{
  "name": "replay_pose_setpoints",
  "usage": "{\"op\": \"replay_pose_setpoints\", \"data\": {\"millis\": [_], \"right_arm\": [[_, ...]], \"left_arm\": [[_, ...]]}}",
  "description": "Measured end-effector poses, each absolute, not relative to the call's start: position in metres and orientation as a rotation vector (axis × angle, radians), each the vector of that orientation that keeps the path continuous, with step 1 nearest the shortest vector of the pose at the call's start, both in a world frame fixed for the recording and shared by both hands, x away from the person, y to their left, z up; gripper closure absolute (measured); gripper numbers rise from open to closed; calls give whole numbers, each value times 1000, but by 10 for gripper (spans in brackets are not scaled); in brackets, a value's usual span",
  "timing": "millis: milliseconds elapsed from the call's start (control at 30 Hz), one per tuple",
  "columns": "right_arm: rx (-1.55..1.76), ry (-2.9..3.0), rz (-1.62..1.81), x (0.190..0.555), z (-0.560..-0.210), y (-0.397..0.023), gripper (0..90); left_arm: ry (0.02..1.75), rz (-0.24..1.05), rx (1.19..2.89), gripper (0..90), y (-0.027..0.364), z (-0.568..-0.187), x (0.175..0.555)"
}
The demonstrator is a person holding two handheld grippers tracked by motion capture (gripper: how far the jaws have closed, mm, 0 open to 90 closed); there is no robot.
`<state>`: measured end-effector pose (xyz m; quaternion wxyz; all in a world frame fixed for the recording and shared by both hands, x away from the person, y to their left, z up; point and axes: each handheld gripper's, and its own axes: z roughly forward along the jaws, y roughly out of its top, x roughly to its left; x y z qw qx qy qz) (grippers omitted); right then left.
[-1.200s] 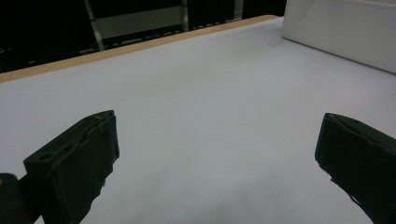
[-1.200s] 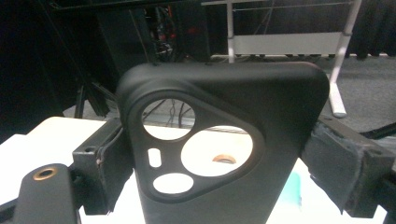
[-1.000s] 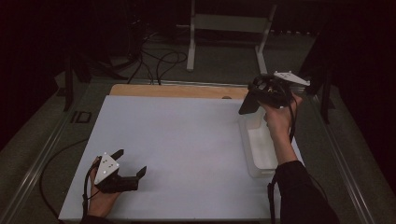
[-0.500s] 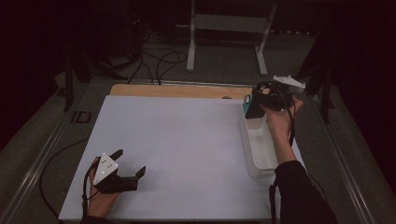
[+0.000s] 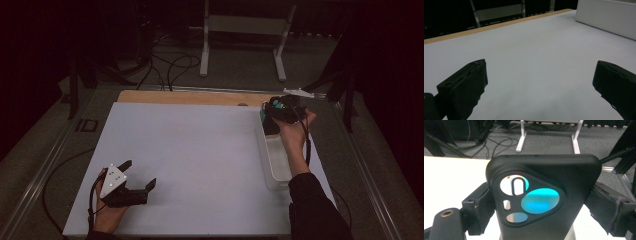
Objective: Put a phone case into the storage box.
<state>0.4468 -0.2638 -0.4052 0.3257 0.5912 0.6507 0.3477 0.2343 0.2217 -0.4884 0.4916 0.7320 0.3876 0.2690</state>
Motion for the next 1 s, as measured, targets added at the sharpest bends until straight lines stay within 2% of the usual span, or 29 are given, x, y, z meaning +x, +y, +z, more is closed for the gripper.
{"op": "replay_pose_setpoints", "data": {"millis": [567, 667, 1000], "right_arm": [[1587, 1748, 782, 466, -431, -256, 123], [1596, 1764, 808, 470, -430, -256, 90], [1554, 1771, 875, 462, -418, -257, 89]], "left_arm": [[944, 651, 1775, 1, 222, -489, 234], [944, 650, 1774, 2, 222, -489, 234], [944, 649, 1767, 2, 224, -488, 233]]}}
